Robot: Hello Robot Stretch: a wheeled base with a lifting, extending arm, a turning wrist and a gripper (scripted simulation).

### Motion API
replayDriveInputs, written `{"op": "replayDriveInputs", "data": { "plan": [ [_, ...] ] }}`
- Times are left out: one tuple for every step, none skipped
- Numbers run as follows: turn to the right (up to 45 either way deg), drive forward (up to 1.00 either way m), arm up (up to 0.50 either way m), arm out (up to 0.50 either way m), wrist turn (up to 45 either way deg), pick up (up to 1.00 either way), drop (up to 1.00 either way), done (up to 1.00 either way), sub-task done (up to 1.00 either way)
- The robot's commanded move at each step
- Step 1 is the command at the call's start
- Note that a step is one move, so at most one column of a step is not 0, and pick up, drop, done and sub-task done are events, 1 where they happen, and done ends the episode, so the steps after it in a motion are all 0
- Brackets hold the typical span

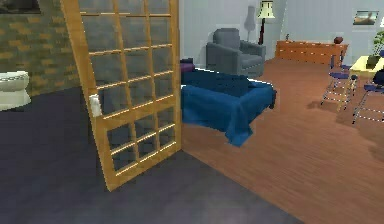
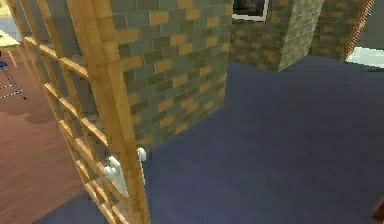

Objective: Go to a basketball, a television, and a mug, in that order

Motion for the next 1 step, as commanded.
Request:
{"op": "replayDriveInputs", "data": {
  "plan": [
    [18.0,0.00,0.00,0.00,0.0,0.00,0.00,0.00,0.00]
  ]
}}
